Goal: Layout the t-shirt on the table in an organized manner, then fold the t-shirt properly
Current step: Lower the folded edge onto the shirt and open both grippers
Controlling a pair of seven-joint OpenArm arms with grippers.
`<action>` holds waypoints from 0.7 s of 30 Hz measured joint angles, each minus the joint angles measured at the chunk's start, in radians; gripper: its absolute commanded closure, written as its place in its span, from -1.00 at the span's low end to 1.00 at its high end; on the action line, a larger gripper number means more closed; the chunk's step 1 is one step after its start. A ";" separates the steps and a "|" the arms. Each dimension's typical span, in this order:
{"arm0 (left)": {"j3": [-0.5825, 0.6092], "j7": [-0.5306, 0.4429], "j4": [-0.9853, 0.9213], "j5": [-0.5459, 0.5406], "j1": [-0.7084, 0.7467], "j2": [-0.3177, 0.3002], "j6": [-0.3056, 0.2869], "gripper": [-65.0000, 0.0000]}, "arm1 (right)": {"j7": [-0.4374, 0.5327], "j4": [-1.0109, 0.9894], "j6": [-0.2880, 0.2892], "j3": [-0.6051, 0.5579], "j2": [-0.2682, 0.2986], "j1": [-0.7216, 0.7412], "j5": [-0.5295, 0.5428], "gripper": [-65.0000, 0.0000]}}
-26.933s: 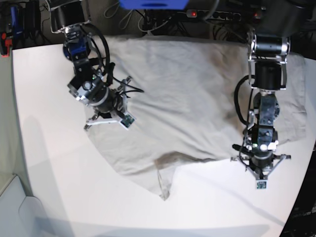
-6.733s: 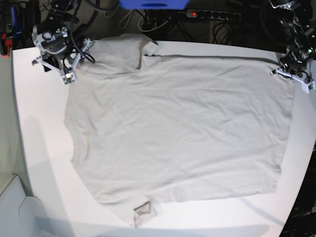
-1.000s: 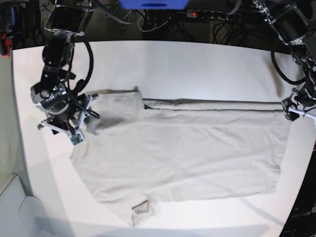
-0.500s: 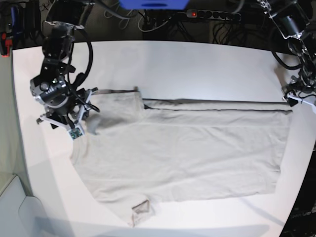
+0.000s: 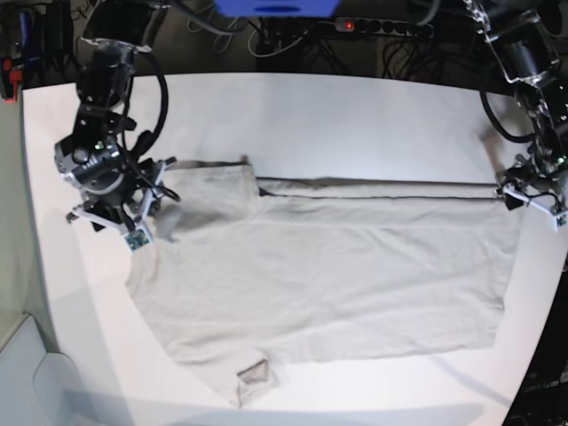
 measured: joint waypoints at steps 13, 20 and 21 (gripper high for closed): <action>0.000 -0.001 -0.040 0.000 -0.005 -0.003 0.000 -0.35 | 0.006 -0.001 0.000 0.000 0.000 0.002 0.000 -0.03; 0.000 -0.001 -0.040 0.000 -0.005 -0.003 0.000 -0.35 | 0.007 -0.001 0.000 0.000 0.000 0.002 0.000 -0.03; 0.000 -0.001 -0.040 0.000 -0.005 -0.003 0.000 -0.34 | 0.007 -0.001 0.000 0.000 0.000 0.002 0.000 -0.03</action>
